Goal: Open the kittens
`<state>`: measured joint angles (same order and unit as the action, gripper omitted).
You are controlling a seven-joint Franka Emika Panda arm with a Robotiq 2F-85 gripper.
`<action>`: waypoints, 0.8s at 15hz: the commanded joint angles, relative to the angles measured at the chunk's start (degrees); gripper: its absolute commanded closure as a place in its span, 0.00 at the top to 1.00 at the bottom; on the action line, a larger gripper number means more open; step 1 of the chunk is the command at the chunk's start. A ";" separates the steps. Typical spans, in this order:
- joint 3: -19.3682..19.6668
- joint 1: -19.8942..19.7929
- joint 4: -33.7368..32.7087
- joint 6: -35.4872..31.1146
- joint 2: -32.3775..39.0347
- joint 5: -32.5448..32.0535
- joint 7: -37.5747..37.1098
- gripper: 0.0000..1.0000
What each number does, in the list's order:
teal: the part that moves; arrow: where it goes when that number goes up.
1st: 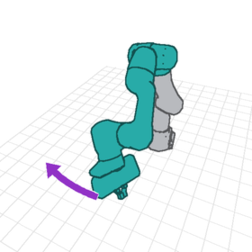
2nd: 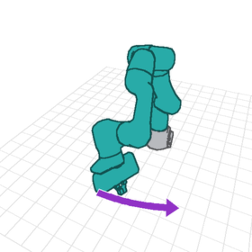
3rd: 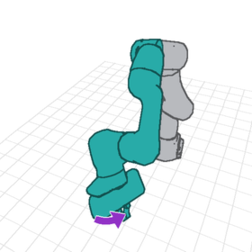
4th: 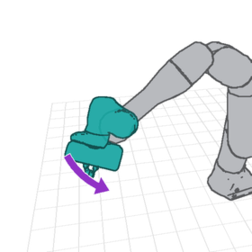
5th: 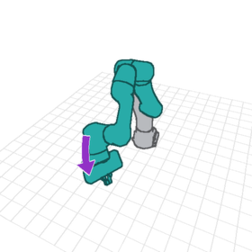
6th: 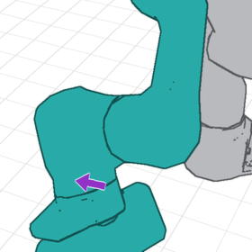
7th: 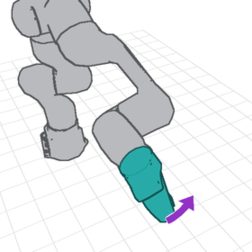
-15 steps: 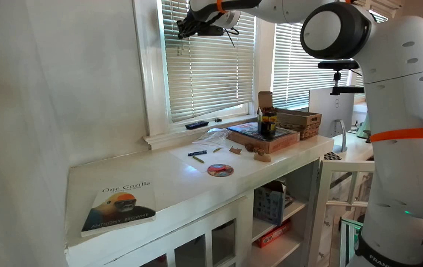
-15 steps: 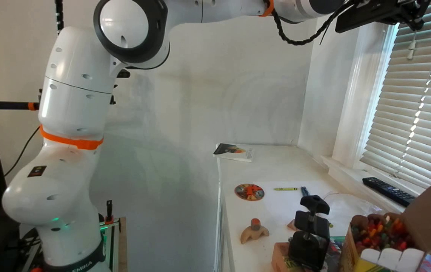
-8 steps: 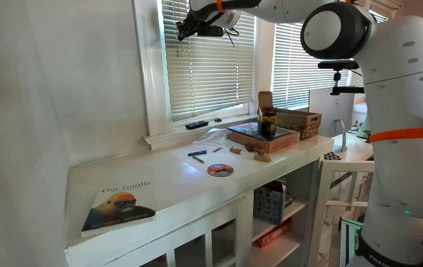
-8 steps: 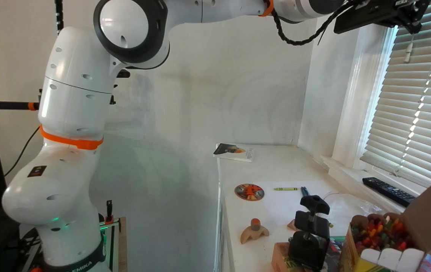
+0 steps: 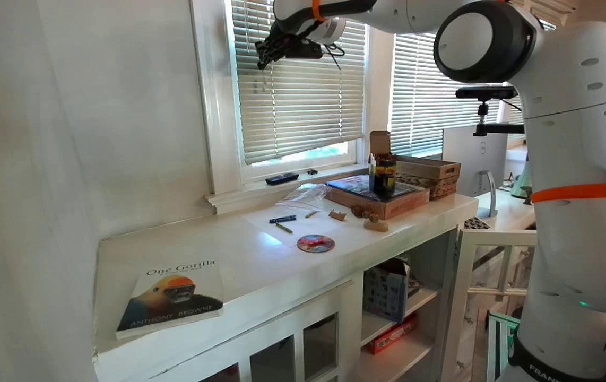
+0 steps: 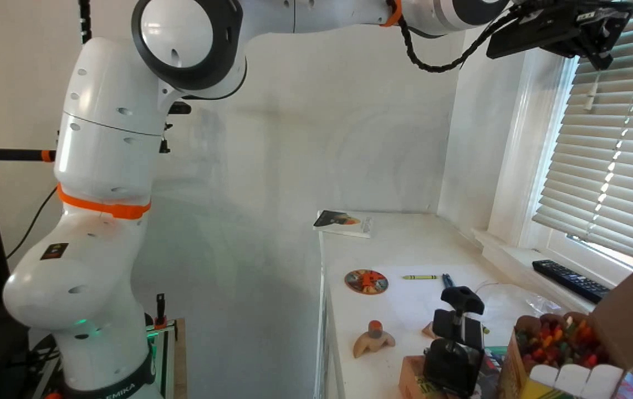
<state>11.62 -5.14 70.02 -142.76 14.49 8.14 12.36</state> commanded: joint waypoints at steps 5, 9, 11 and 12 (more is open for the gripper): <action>0.45 1.54 15.65 3.49 -8.67 -3.70 -2.53 0.00; 0.11 2.72 24.29 0.96 -13.35 -8.58 -8.44 0.00; -0.15 3.20 29.11 0.61 -15.98 -11.65 -12.50 0.00; -0.38 3.44 31.66 0.32 -17.44 -13.13 -14.42 0.00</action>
<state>11.54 -2.77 90.59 -141.39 2.87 -0.60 3.72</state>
